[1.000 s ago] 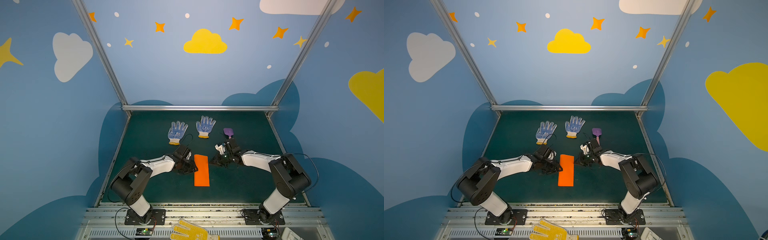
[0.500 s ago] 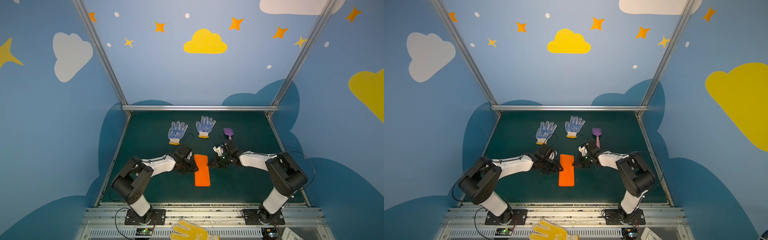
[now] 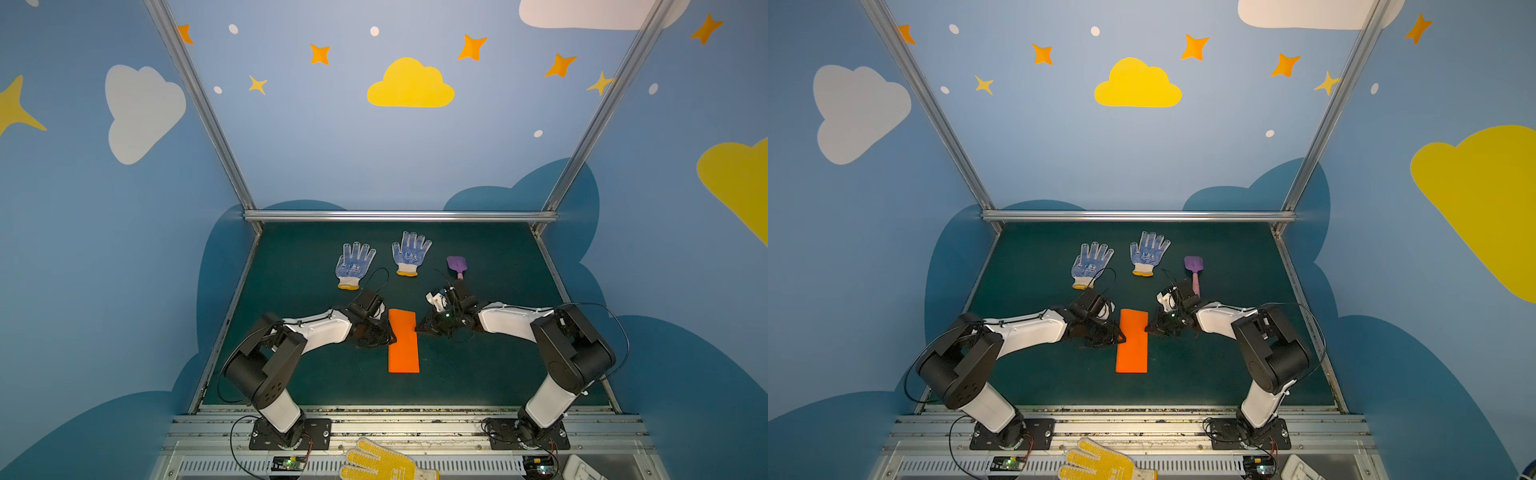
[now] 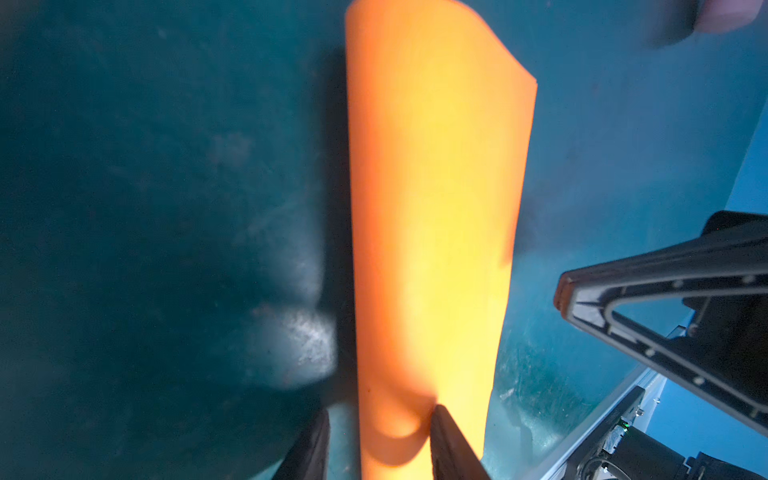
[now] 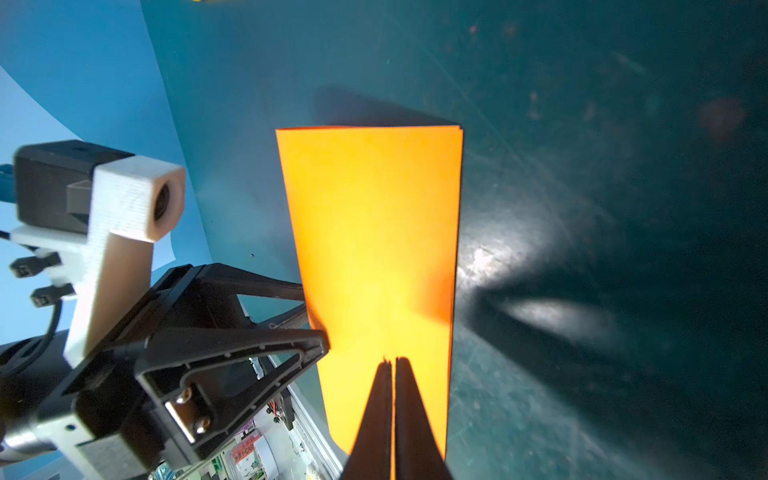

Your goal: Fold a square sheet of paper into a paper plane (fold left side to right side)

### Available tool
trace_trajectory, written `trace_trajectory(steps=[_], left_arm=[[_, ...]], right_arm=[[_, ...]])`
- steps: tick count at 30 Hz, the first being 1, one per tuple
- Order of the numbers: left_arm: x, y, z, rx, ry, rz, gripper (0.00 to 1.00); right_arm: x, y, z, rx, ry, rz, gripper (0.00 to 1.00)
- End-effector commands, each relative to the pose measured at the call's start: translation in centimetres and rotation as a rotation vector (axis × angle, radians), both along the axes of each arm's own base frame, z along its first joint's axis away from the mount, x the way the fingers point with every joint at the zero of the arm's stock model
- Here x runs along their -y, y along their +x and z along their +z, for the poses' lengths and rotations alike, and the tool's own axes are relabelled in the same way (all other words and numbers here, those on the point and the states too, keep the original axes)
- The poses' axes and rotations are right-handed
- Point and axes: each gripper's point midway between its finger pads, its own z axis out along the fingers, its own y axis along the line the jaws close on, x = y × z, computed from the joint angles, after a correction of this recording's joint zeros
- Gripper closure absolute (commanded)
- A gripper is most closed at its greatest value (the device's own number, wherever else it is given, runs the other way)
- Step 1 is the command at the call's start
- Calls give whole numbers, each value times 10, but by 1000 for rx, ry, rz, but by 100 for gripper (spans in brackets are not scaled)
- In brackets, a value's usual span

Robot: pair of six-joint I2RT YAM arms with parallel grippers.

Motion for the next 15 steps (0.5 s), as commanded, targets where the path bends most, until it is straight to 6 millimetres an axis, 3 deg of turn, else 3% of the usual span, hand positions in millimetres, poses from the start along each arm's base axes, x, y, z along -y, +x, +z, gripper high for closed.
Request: trace_trajectory(steps=[1,15], left_arm=[[-10,-8,-8,-35,58,-9,58],[-11,-7,-11,-37,66,-12,59]], right_arm=[[-3,-4,-4,-9,4,25,100],[-9,-11,-18,-32,-21,47,100]])
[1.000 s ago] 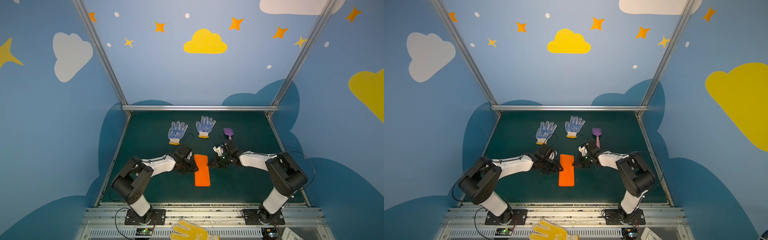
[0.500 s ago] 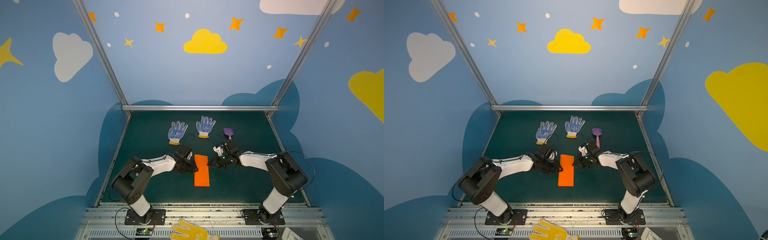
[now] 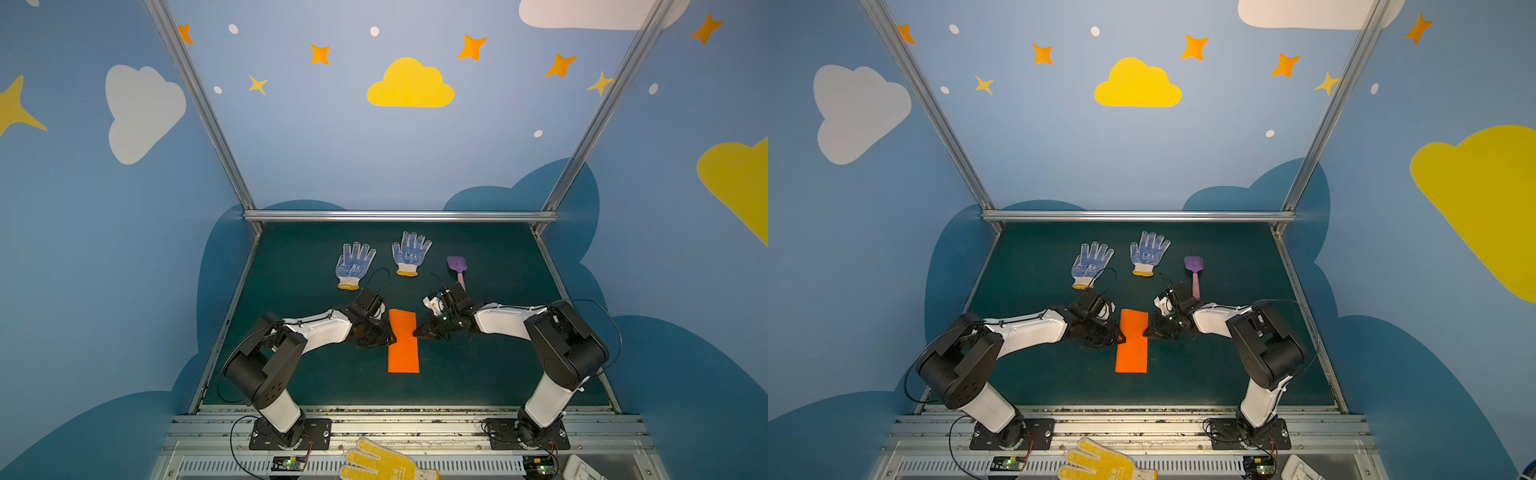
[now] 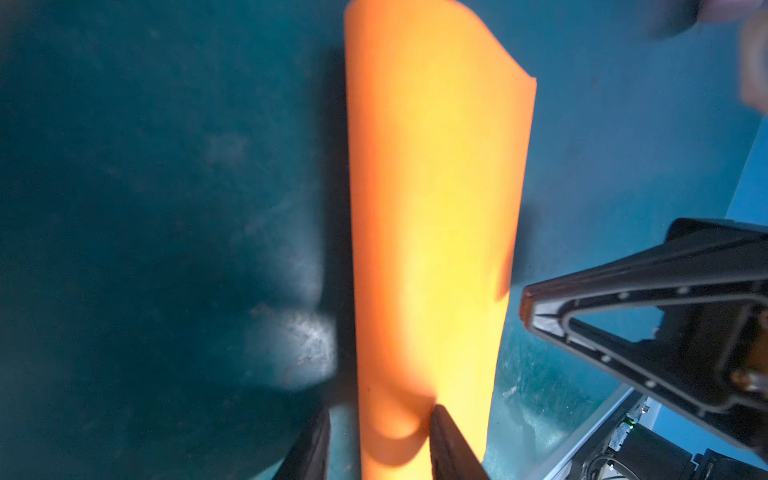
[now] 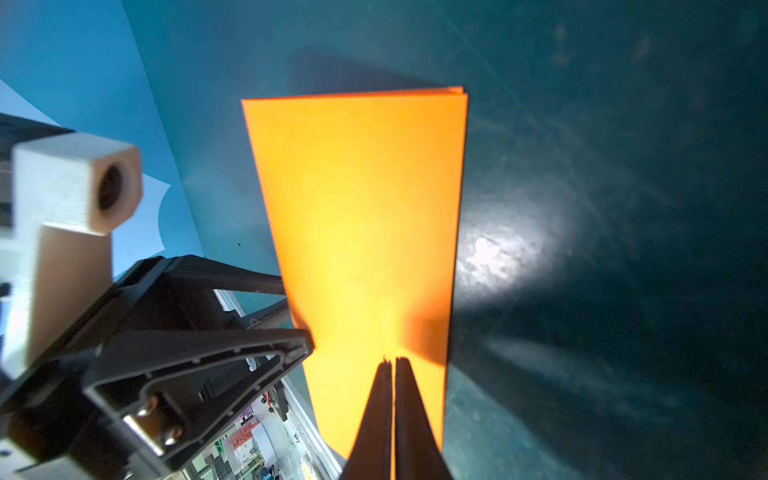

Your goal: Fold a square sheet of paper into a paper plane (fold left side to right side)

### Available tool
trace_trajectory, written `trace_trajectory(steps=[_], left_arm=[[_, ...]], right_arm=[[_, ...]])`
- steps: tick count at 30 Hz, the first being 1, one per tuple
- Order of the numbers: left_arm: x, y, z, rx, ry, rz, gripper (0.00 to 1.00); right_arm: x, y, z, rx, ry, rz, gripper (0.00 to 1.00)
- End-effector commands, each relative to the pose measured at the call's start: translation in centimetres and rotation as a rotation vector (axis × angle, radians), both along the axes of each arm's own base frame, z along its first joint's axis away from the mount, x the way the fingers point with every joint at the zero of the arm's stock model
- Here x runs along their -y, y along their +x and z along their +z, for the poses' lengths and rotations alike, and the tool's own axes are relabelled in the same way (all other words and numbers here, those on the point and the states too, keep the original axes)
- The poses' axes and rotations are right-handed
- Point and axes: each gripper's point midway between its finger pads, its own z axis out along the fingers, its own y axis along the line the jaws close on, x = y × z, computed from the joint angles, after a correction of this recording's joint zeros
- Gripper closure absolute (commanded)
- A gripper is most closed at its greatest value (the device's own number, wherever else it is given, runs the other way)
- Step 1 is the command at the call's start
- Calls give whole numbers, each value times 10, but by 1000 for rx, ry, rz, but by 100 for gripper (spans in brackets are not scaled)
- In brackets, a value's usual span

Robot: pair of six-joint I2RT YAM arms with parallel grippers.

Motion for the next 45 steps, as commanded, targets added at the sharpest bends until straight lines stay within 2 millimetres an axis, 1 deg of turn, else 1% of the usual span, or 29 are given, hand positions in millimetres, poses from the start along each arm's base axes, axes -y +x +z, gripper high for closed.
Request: trace_trajectory(steps=[1,5,9,12,14,19,21,22,23,26,28,30,32,34,41,45], left_arm=[[-10,-7,-11,-43,58,3,59],[-10,-7,-12,-42,58,-2,59],[-9,-6,-10,-40,55,-2,58],[-10,-5,-5,-39,54,-3,58],[-13,-2,6,-21,53,-3,55],[-21,7,44,48,25,4,40],[-18,7,58,71,-4,-12,39],[-14,7,62,74,-25,-19,40],[-11,6,67,77,-49,-27,43],[1,6,71,72,-114,-44,58],[7,5,70,68,-135,-55,68],[12,5,64,61,-138,-66,80],[14,5,58,50,-135,-69,89],[16,6,50,42,-132,-66,91],[17,10,30,25,-122,-45,93],[10,11,13,11,-87,-19,95]], right_arm=[[-4,0,-6,-1,-9,16,100],[-1,-3,-18,-20,-41,13,100],[9,-8,-33,-55,-105,-3,100],[18,-14,-43,-82,-157,-15,100],[22,-15,-48,-92,-180,-20,100],[27,-18,-54,-104,-209,-26,100],[29,-19,-56,-106,-219,-27,100],[30,-19,-57,-108,-224,-27,100],[31,-19,-58,-110,-230,-29,100],[32,-19,-61,-115,-245,-32,100],[33,-20,-64,-122,-254,-32,100],[34,-21,-66,-129,-259,-32,100],[35,-22,-68,-133,-264,-33,100],[35,-22,-70,-135,-267,-33,100],[37,-23,-73,-146,-274,-36,100],[39,-25,-76,-150,-283,-39,100]])
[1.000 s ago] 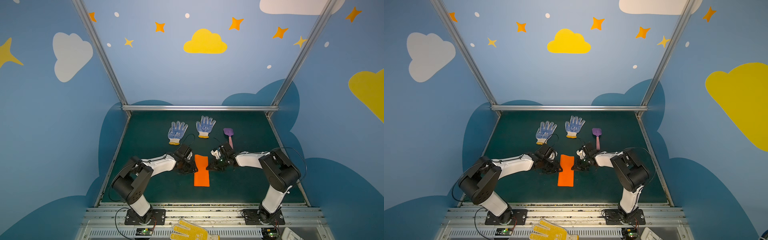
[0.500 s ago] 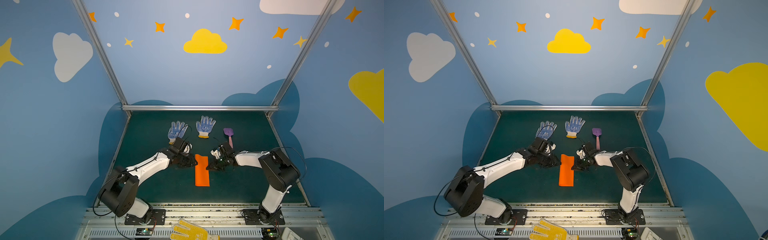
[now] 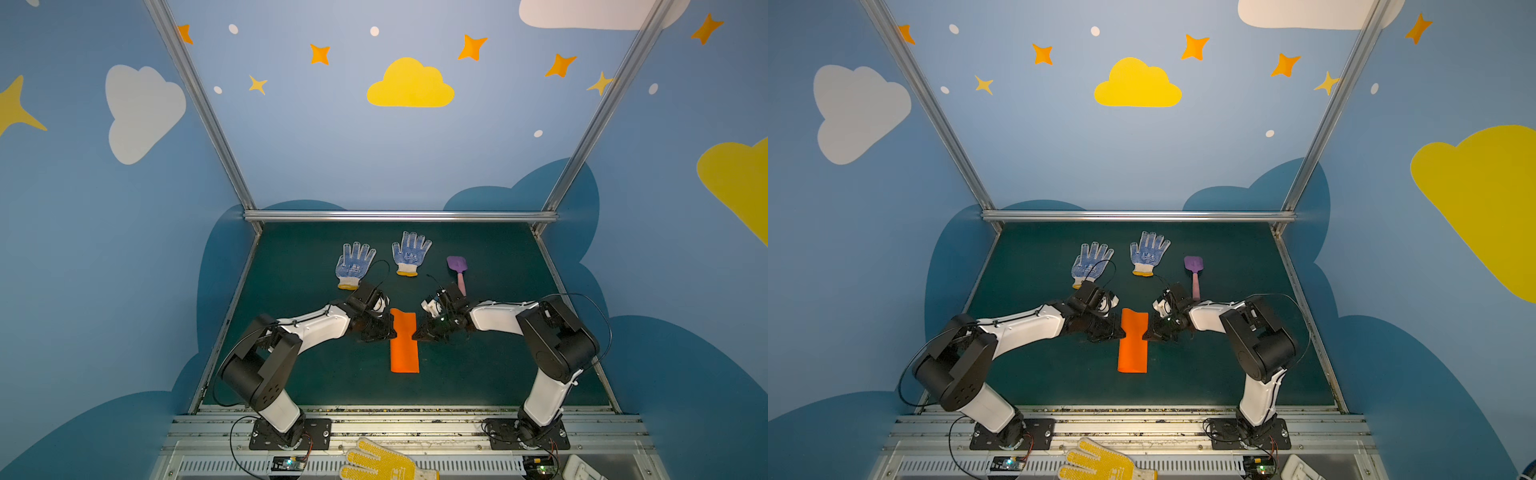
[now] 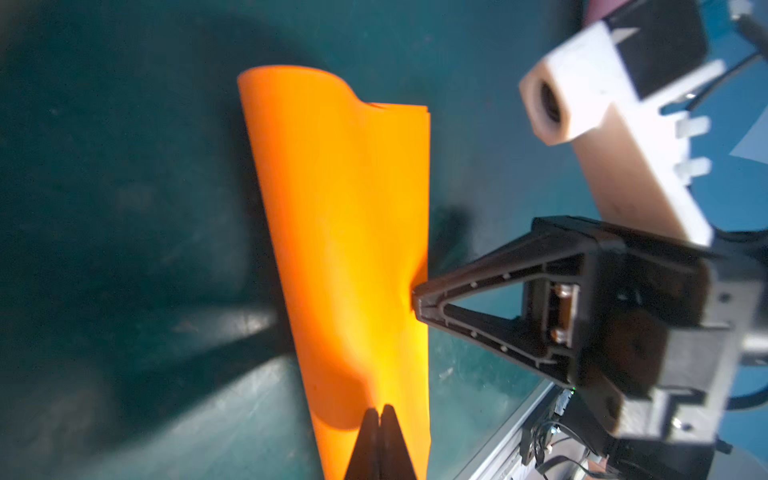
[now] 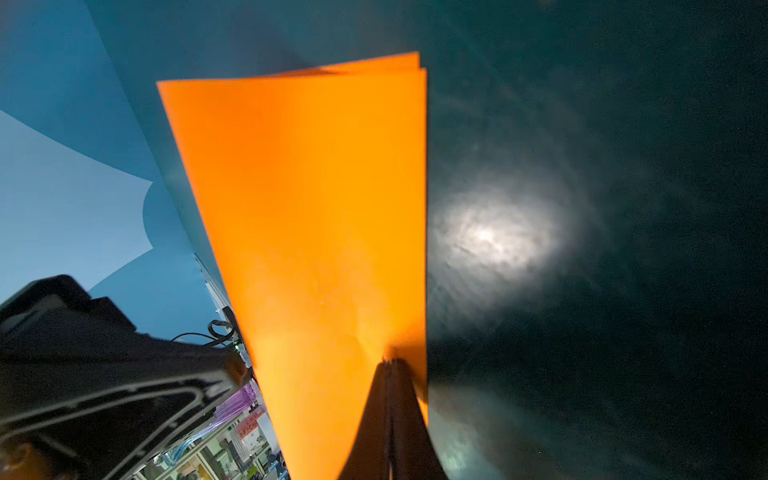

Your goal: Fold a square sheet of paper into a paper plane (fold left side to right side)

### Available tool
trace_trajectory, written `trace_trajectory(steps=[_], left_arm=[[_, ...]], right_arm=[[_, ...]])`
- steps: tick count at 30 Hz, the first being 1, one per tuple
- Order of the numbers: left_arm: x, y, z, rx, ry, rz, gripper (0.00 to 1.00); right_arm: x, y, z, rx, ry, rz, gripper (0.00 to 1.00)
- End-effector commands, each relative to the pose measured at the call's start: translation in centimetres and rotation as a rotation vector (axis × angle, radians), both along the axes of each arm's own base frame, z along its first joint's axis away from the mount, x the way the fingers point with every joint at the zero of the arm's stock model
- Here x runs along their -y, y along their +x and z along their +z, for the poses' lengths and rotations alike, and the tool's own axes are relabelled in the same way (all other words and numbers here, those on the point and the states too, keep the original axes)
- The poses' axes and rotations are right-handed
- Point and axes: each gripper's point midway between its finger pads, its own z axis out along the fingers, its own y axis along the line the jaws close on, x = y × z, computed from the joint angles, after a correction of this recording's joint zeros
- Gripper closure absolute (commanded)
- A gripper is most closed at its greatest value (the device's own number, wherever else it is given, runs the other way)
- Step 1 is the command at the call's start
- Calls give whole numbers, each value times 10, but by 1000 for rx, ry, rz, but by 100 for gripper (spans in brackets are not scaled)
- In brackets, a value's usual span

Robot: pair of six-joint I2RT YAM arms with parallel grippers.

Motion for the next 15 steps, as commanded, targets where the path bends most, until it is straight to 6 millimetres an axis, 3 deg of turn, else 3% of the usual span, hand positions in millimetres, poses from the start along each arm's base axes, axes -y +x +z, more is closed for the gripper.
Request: trace_trajectory(steps=[1,15], left_arm=[[-6,3,-14,-3,24,32,96],[-32,-3,-49,-46,93,107,96]], right_arm=[[37,-22,-60,-88,-240,-38,100],[44,-29,-66,-101,-258,-35,100]])
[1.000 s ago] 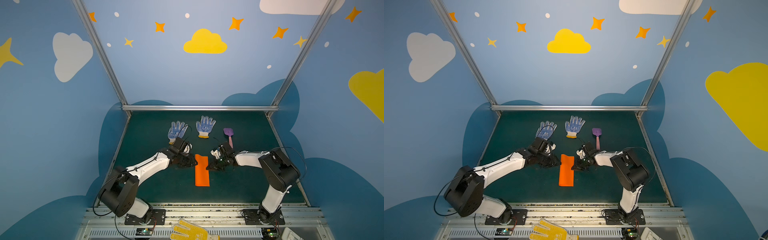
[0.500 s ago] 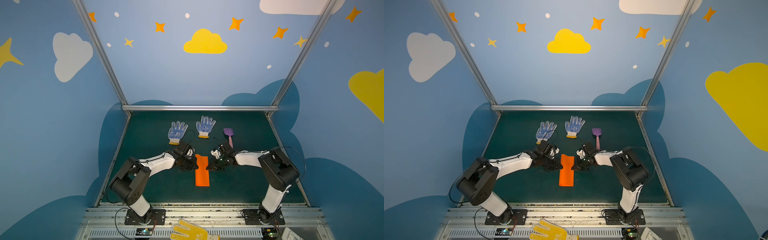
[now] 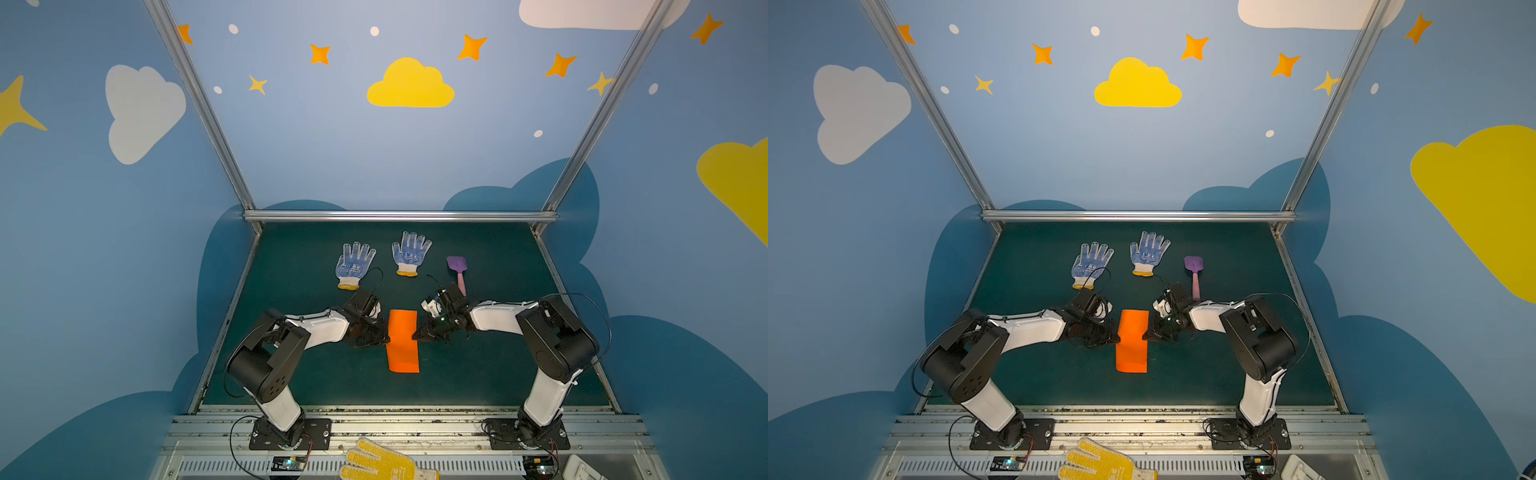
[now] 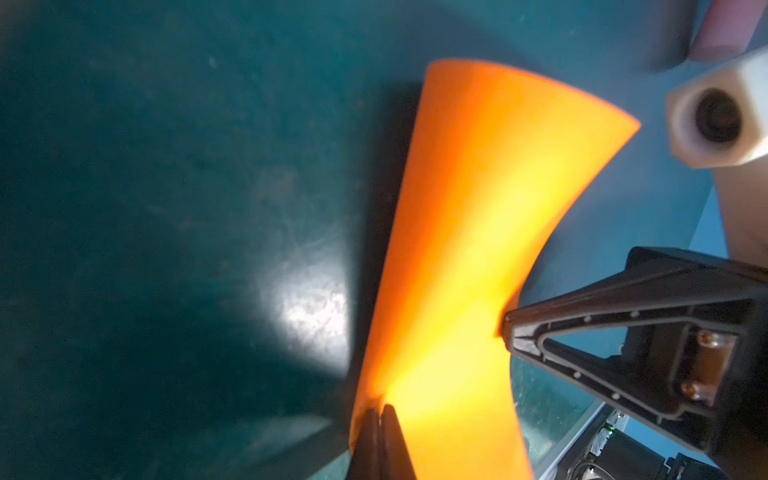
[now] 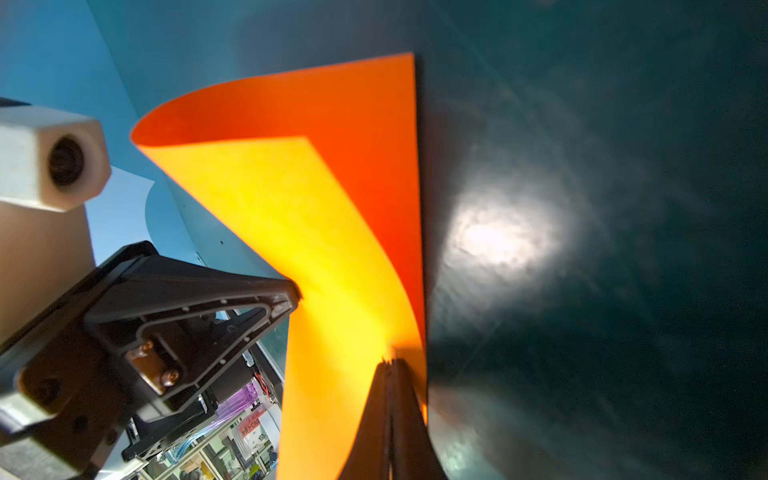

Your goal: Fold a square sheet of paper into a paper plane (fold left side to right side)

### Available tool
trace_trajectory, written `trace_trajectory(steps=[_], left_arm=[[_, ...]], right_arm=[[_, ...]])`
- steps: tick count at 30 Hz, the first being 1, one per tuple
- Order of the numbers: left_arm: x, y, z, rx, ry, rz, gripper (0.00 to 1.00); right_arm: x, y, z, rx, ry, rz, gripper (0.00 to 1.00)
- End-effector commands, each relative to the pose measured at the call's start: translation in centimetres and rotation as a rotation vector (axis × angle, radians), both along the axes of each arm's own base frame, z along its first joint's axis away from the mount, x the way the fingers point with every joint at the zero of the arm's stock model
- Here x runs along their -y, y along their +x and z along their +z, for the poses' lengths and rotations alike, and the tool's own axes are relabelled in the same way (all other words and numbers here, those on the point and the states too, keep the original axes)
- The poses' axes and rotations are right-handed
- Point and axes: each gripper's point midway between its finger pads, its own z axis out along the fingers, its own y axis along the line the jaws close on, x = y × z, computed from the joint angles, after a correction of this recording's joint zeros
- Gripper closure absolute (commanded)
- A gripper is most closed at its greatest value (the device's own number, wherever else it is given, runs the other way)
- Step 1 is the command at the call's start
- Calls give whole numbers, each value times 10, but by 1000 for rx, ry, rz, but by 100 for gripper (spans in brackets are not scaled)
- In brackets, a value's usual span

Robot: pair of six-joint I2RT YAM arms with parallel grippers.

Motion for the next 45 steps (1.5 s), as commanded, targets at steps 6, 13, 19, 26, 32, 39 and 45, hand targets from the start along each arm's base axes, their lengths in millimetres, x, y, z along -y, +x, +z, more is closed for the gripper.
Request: trace_trajectory(steps=[6,13,19,26,32,39,45], left_arm=[[-7,2,25,59,-8,-4,94],[14,16,52,98,-82,-73,94],[21,33,26,78,-50,-69,96],[-2,40,-5,57,-11,27,96],[-20,36,-12,48,8,68,96],[-17,50,30,140,-29,60,96],[6,56,62,202,-119,-11,96]], right_arm=[[44,-29,-67,-98,-266,-33,100],[45,-30,-68,-97,-280,-24,100],[46,-31,-74,-107,-293,-18,100],[51,-33,-80,-116,-320,-17,100],[51,-34,-83,-123,-324,-18,100],[51,-34,-84,-124,-324,-17,100],[50,-33,-84,-127,-325,-17,100]])
